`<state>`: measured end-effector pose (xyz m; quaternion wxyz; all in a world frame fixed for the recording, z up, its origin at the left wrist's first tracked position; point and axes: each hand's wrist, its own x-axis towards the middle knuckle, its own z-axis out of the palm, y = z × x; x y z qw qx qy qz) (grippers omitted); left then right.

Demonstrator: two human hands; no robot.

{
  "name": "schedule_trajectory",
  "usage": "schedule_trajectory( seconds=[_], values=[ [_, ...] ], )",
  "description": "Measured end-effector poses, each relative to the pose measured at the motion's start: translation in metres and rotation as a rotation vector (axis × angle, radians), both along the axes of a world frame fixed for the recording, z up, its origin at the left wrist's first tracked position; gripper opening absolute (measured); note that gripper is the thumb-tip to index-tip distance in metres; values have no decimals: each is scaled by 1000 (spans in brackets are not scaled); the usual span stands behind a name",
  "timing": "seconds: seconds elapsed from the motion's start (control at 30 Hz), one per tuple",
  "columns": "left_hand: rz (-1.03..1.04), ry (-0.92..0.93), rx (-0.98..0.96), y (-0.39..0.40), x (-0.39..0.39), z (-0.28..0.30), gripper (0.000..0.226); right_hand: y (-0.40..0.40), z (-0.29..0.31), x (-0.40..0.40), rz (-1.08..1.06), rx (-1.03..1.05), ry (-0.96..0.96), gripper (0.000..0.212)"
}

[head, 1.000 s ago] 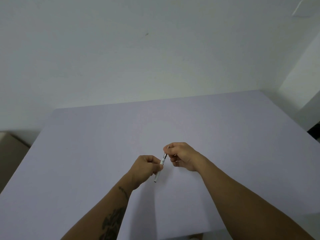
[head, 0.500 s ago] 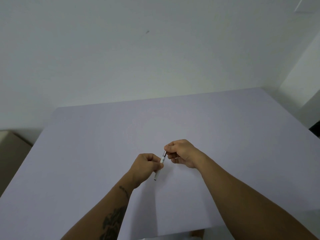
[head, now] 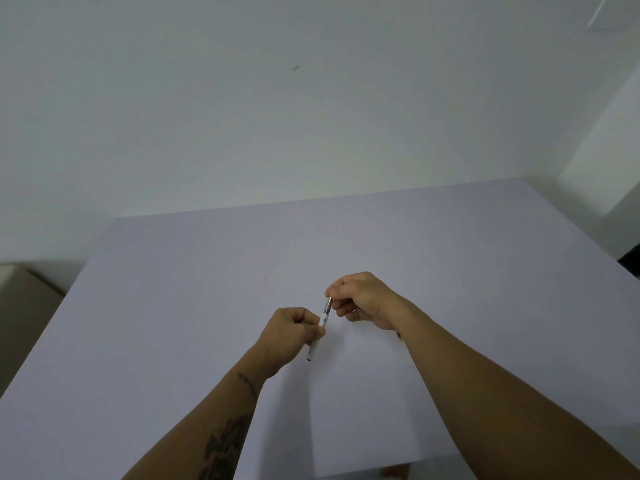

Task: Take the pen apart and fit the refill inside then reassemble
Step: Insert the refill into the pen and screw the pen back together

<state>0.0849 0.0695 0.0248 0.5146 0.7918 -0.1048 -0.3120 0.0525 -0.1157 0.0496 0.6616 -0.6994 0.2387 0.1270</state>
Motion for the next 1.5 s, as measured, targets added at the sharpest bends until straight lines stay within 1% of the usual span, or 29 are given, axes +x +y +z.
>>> schedule_trajectory(
  seconds=[0.1,0.3,0.37,0.5,0.57,0.63,0.73,0.77,0.83,0.9,0.97,1.03,1.1,1.17,1.3,1.37,1.5],
  values=[
    [0,-8,6,-1,1,0,9,1,-1,1,12,-54,1,8],
    [0,-14,-5,-2,2,0,9,7,-6,3,21,-162,-2,18],
    [4,-8,-13,-2,2,0,8,7,-7,2,20,-140,-8,18],
    [11,-10,-14,0,4,1,11,2,-6,1,6,26,-11,13],
    [11,-17,-4,0,5,1,9,0,-7,1,14,16,-11,13],
    [6,-24,7,0,4,1,10,2,-8,1,17,-23,1,7],
    [-2,-32,19,-1,4,1,10,4,-11,1,18,-93,-2,13],
    [-6,-34,20,-1,4,2,9,5,-12,1,18,-104,-5,12],
    [-9,-40,19,-2,4,3,7,4,-11,-1,12,-49,-13,5],
    [-8,-52,23,-4,6,5,6,0,-11,-2,-12,33,-23,12],
    [-6,-58,28,-5,7,8,6,-2,-10,-3,-18,47,-23,10],
    [-15,-62,33,-8,7,9,9,-3,-9,-5,-28,27,-15,4],
    [-27,-60,35,-9,6,10,11,-4,-10,-5,-32,-25,-19,9],
    [-38,-60,41,-11,5,10,10,-5,-10,-7,-20,-47,-19,3],
    [-45,-59,55,-12,3,9,6,-10,-10,-8,-39,-3,-36,9],
    [-50,-63,64,-13,3,10,5,-9,-10,-8,-41,-37,-27,5],
    [-43,-52,49,-12,1,10,6,-7,-10,-9,-29,-111,-35,11]
  ],
)
